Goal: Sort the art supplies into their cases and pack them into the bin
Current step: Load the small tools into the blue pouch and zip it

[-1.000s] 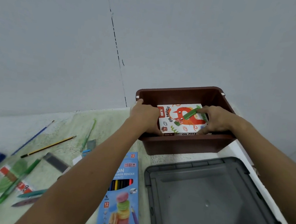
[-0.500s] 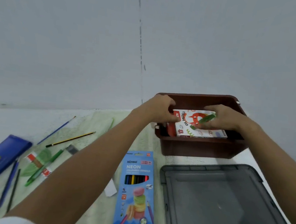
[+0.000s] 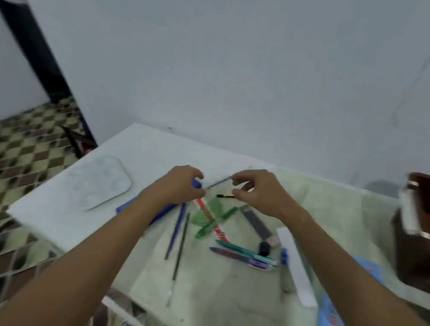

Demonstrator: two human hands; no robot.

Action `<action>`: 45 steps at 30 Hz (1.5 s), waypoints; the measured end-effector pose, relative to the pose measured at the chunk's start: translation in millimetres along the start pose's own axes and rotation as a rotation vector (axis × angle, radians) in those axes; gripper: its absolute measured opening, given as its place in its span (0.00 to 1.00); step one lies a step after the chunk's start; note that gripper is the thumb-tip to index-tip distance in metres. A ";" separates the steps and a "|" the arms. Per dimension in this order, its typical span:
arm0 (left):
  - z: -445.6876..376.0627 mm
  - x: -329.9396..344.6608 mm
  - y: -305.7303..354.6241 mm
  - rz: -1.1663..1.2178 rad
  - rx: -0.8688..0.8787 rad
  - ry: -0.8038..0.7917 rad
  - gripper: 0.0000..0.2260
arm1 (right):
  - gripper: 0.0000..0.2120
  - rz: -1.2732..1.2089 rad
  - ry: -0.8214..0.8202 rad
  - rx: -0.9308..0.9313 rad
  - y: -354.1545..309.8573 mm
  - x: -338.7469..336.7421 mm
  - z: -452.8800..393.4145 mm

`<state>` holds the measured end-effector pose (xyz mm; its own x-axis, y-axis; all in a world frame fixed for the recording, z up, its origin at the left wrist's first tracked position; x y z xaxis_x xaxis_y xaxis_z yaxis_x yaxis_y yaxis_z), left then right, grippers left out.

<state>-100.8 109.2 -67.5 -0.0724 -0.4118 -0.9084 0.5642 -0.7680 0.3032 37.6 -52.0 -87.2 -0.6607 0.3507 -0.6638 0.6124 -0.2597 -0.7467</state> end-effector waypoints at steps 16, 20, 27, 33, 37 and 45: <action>6.1 31.3 -173.2 0.079 -0.032 -0.086 0.40 | 0.20 0.440 -0.309 0.019 -8.6 128.2 -121.3; -1.3 14.2 -162.7 0.290 0.096 0.117 0.24 | 0.15 0.386 -0.182 -0.007 -10.8 117.2 -121.0; -17.0 -20.6 -126.7 0.304 0.242 0.133 0.37 | 0.09 0.439 0.122 -0.168 -26.6 45.2 -90.2; -31.6 -4.3 -55.0 0.218 0.426 0.046 0.38 | 0.08 0.440 0.287 -0.050 -8.3 -13.1 3.3; -39.1 19.9 -1.3 0.286 0.465 0.138 0.31 | 0.06 0.464 0.382 0.106 15.3 -33.3 67.1; -27.0 62.3 88.3 0.509 0.462 0.019 0.15 | 0.10 0.408 0.519 0.314 25.9 -48.5 151.8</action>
<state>-33.2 29.0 -105.1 0.1254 -0.7711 -0.6242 0.1157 -0.6135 0.7811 19.6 -212.4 -80.9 -0.0676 0.5322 -0.8439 0.5611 -0.6791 -0.4732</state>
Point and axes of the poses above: each hand's wrist, its own z-axis away from the middle knuckle, its own x-axis out of the palm, y = z × x, the point moved 1 cm from there along -z, towards the middle knuckle, and after that the axes turned 6 degrees about -y, right-handed, at the moved point
